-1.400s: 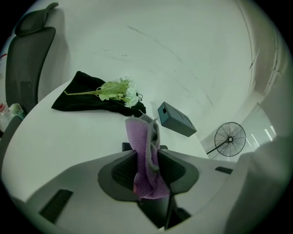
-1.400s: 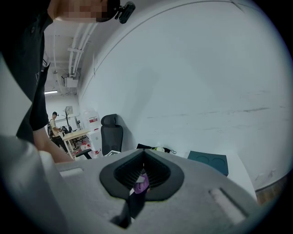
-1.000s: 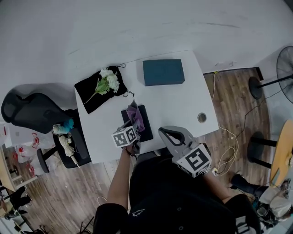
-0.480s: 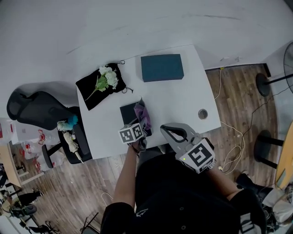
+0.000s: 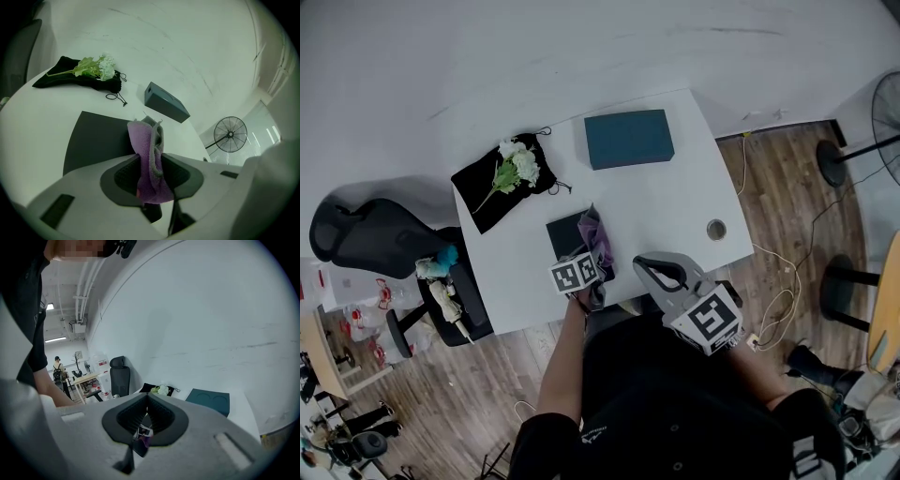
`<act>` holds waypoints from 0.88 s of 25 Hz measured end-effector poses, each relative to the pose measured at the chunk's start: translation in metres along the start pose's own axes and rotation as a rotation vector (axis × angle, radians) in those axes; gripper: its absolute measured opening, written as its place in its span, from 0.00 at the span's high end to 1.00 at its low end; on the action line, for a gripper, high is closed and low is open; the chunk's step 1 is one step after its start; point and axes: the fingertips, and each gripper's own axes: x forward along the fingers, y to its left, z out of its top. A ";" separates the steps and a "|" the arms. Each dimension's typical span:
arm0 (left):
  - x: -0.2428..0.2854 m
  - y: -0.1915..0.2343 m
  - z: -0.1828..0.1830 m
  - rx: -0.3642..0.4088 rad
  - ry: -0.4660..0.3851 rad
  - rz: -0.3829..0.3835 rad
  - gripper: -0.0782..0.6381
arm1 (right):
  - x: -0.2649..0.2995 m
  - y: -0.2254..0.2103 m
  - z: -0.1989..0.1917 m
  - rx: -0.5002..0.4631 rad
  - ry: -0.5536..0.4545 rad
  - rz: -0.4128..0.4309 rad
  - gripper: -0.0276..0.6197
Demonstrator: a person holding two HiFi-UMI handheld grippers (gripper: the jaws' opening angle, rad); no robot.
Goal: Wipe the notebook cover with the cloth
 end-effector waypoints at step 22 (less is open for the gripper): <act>-0.012 0.036 0.001 -0.028 0.021 -0.026 0.71 | 0.037 0.032 -0.002 0.048 0.039 -0.064 0.95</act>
